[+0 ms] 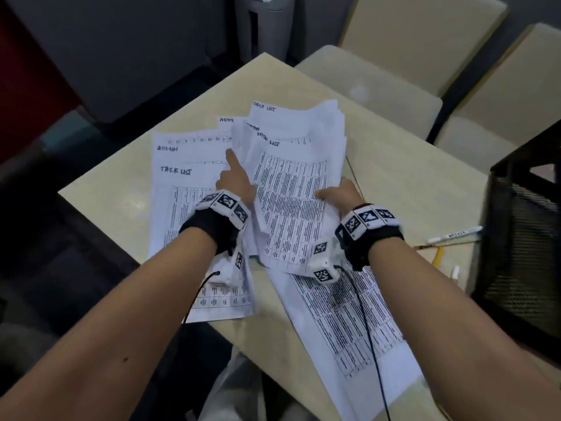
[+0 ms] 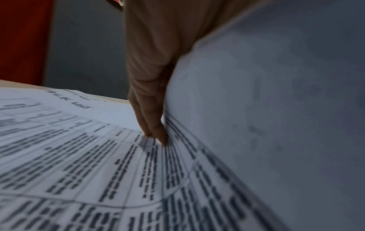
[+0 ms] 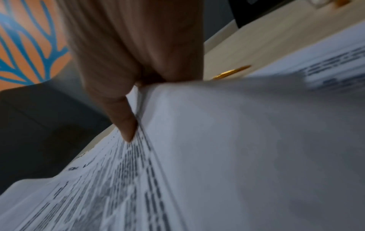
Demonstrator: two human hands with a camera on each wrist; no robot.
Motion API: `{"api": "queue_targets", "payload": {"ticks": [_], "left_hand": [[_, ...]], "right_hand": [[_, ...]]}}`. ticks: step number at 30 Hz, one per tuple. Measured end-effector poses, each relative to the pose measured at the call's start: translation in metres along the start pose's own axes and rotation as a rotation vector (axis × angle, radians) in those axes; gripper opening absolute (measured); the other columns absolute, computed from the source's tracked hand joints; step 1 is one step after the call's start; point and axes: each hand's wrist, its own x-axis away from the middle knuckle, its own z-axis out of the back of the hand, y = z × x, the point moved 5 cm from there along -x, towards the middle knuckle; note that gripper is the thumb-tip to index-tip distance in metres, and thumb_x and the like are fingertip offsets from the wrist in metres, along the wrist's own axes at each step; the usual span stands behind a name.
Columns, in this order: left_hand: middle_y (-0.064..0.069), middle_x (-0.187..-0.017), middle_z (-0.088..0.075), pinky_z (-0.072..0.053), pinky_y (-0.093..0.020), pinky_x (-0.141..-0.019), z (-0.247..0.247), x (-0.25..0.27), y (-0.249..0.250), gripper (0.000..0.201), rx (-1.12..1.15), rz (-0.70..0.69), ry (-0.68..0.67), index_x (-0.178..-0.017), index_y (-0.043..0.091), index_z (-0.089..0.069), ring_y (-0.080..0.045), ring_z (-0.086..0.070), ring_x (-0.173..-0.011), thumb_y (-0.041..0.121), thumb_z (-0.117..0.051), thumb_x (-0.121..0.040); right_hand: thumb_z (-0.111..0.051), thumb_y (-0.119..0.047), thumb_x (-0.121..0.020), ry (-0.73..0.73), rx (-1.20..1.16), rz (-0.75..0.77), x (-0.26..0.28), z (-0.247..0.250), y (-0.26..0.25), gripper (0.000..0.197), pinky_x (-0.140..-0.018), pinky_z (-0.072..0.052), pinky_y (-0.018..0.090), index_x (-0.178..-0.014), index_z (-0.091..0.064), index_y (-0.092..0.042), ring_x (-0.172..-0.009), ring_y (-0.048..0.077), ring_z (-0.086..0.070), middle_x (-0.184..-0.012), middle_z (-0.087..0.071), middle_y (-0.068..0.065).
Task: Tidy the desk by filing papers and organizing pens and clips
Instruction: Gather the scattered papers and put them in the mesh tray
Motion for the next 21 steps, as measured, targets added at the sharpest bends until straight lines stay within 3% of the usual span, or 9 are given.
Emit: {"api": "queue_targets", "payload": {"ticks": [4,7,11,13,15,16,18,19,21], "left_hand": [[-0.03,-0.136,-0.043,-0.044,-0.044,-0.094,-0.007,0.005,0.008,0.08,0.118,-0.035,-0.049,-0.15,0.014,0.012,-0.041,-0.052,-0.117,0.006,-0.044,-0.094],[-0.029,-0.129,-0.048,-0.047,-0.045,-0.09,-0.016,0.008,0.015,0.079,0.115,-0.029,-0.077,-0.15,0.019,0.011,-0.043,-0.056,-0.111,0.006,-0.043,-0.094],[-0.024,-0.153,-0.023,-0.031,-0.04,-0.109,-0.014,0.022,0.044,0.093,0.254,-0.141,-0.1,-0.15,0.013,0.011,-0.036,-0.032,-0.138,0.03,-0.058,-0.09],[-0.014,-0.159,-0.003,-0.015,-0.039,-0.118,-0.002,0.043,0.076,0.128,0.411,-0.35,-0.124,-0.15,0.011,0.011,-0.026,-0.009,-0.147,0.061,-0.069,-0.064],[-0.015,-0.158,-0.012,-0.023,-0.036,-0.117,0.006,0.066,0.108,0.161,0.538,-0.456,-0.188,-0.15,0.011,0.008,-0.023,-0.018,-0.146,0.086,-0.06,-0.026],[-0.016,-0.151,-0.028,-0.034,-0.028,-0.109,0.01,0.076,0.122,0.169,0.617,-0.478,-0.22,-0.15,0.01,0.003,-0.02,-0.034,-0.139,0.089,-0.058,-0.014],[-0.003,-0.115,-0.06,-0.047,-0.006,-0.078,0.018,0.094,0.143,0.162,0.771,-0.571,-0.279,-0.145,0.005,-0.018,0.001,-0.063,-0.099,0.083,-0.065,-0.011],[0.006,-0.098,-0.064,-0.047,-0.003,-0.066,0.023,0.103,0.152,0.147,0.835,-0.648,-0.299,-0.136,0.005,-0.034,0.009,-0.064,-0.08,0.08,-0.069,-0.015],[0.016,-0.073,-0.069,-0.047,-0.007,-0.062,0.027,0.115,0.167,0.112,0.906,-0.714,-0.256,-0.11,0.008,-0.051,0.011,-0.062,-0.065,0.075,-0.073,-0.024]], "right_hand": [[-0.052,0.0,-0.083,0.195,0.078,0.127,0.021,0.037,-0.005,0.015,-0.073,-0.047,0.034,-0.097,-0.058,-0.003,-0.085,0.027,-0.057,-0.088,-0.055,0.014],[-0.046,-0.002,-0.085,0.467,0.136,0.262,0.052,0.08,-0.012,0.018,-0.069,-0.045,0.036,-0.097,-0.057,-0.009,-0.077,0.025,-0.051,-0.082,-0.051,0.012],[-0.048,-0.003,-0.086,0.616,0.077,0.379,0.099,0.133,-0.012,0.016,-0.067,-0.039,0.029,-0.096,-0.055,-0.014,-0.08,0.02,-0.049,-0.084,-0.052,0.01],[-0.051,-0.004,-0.089,0.613,-0.093,0.422,0.12,0.153,-0.007,0.022,-0.069,-0.042,0.026,-0.109,-0.057,-0.01,-0.086,0.016,-0.048,-0.092,-0.051,0.007],[-0.054,-0.006,-0.09,0.596,-0.225,0.47,0.137,0.168,-0.004,0.027,-0.081,-0.044,0.028,-0.115,-0.054,0.003,-0.092,0.017,-0.051,-0.1,-0.054,0.007],[-0.057,-0.009,-0.089,0.601,-0.248,0.49,0.147,0.175,-0.002,0.026,-0.085,-0.045,0.032,-0.111,-0.054,0.003,-0.094,0.021,-0.055,-0.102,-0.057,0.01],[-0.062,-0.011,-0.086,0.591,-0.344,0.527,0.164,0.189,0.001,0.016,-0.082,-0.047,0.035,-0.098,-0.053,-0.007,-0.085,0.02,-0.058,-0.093,-0.058,0.008],[-0.064,-0.008,-0.085,0.559,-0.42,0.568,0.172,0.194,0.003,0.017,-0.081,-0.049,0.032,-0.097,-0.052,-0.012,-0.082,0.012,-0.058,-0.09,-0.058,0.001],[-0.066,-0.005,-0.084,0.505,-0.502,0.609,0.184,0.203,0.011,0.027,-0.084,-0.051,0.025,-0.104,-0.05,-0.014,-0.084,0.003,-0.059,-0.094,-0.06,-0.007]]}}
